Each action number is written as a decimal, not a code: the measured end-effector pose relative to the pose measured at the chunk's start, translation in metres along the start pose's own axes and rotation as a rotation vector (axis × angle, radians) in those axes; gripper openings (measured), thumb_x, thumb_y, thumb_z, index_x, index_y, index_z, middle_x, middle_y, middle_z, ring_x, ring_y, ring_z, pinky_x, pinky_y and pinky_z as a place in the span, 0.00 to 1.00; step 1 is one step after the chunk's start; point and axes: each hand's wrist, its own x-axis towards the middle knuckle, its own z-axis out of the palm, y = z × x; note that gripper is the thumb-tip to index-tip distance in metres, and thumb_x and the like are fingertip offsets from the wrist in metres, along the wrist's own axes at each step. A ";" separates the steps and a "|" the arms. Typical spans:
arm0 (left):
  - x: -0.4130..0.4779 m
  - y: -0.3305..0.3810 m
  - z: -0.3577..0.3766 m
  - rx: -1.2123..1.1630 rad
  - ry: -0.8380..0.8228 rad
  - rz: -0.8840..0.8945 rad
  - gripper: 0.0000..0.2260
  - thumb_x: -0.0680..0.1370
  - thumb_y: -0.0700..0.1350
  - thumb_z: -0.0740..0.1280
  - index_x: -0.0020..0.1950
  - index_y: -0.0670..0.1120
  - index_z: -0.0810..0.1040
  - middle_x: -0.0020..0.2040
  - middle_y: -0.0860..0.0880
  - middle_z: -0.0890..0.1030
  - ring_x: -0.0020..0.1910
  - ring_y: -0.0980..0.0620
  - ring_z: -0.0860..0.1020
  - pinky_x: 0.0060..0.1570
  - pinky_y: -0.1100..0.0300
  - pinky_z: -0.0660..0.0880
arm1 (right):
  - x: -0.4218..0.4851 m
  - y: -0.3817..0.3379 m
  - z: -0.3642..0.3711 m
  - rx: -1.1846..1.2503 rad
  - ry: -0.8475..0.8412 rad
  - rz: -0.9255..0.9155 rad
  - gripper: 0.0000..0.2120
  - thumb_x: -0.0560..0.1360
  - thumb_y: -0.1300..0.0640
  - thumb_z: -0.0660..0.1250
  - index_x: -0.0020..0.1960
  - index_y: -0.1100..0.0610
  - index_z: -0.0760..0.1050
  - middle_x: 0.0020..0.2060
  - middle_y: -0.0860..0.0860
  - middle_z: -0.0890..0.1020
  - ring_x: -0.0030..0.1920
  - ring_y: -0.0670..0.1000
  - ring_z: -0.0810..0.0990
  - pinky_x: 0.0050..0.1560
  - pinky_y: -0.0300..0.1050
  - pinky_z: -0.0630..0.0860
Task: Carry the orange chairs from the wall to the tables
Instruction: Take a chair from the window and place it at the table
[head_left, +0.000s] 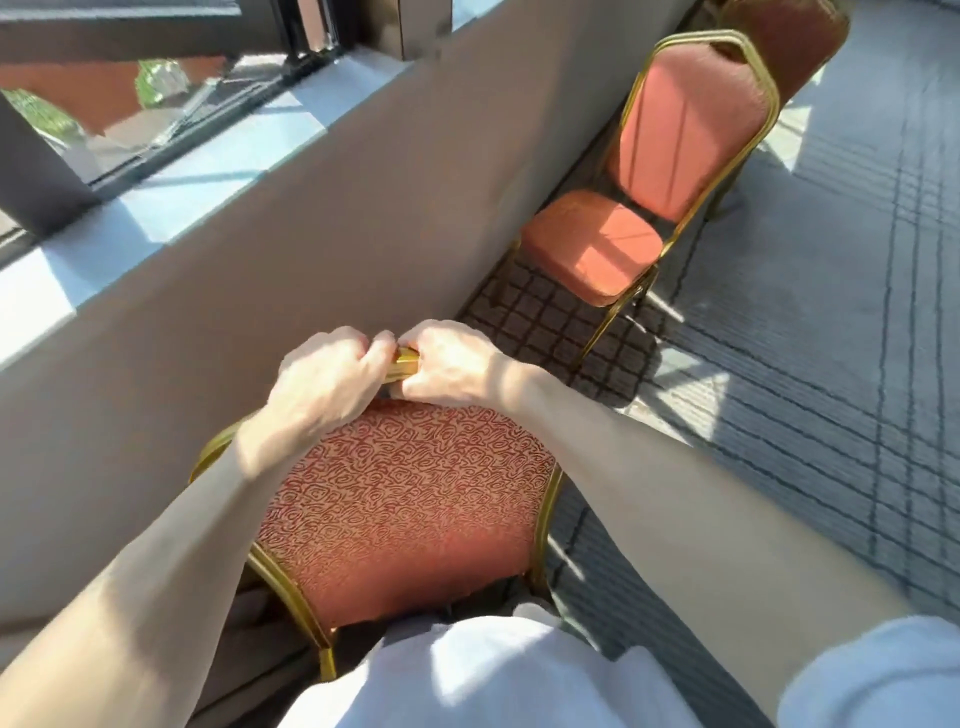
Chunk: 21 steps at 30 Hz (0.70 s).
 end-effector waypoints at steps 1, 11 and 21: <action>0.001 0.012 -0.004 0.060 0.013 0.057 0.23 0.82 0.58 0.51 0.35 0.45 0.71 0.36 0.43 0.76 0.41 0.38 0.75 0.41 0.52 0.68 | -0.005 0.007 -0.006 0.023 0.008 0.029 0.10 0.71 0.45 0.68 0.39 0.52 0.73 0.30 0.47 0.75 0.29 0.48 0.72 0.31 0.42 0.67; 0.011 0.199 0.051 0.133 -0.122 0.633 0.27 0.82 0.59 0.51 0.33 0.44 0.75 0.29 0.48 0.75 0.30 0.49 0.75 0.33 0.56 0.68 | -0.136 0.134 -0.065 0.212 0.156 0.396 0.11 0.67 0.49 0.74 0.34 0.52 0.74 0.31 0.46 0.79 0.33 0.46 0.78 0.34 0.45 0.74; -0.060 0.378 0.151 0.197 -0.253 1.356 0.28 0.75 0.63 0.44 0.32 0.44 0.71 0.32 0.45 0.79 0.34 0.44 0.78 0.32 0.54 0.69 | -0.353 0.201 -0.060 0.299 0.463 0.799 0.08 0.66 0.48 0.71 0.35 0.51 0.76 0.30 0.46 0.79 0.34 0.47 0.80 0.30 0.39 0.71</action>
